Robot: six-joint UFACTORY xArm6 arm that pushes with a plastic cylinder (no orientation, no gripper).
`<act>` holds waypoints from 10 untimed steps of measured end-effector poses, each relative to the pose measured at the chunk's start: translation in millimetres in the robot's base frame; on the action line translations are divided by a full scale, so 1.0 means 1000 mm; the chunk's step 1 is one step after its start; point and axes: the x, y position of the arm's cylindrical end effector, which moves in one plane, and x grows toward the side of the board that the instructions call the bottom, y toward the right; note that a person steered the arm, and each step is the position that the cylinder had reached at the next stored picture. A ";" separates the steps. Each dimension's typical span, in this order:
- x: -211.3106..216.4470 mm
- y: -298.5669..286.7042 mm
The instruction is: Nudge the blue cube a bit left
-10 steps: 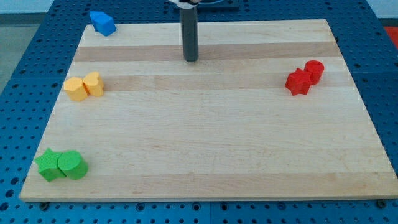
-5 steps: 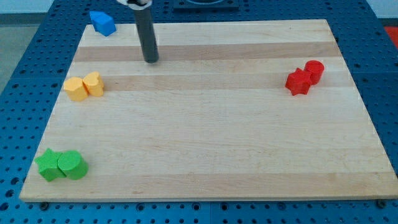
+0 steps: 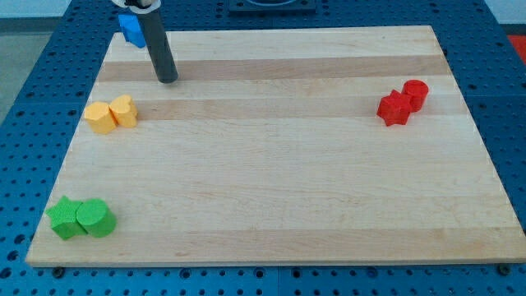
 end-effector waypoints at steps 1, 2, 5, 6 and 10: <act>-0.005 0.004; -0.020 0.011; -0.112 0.016; -0.123 0.015; -0.122 -0.015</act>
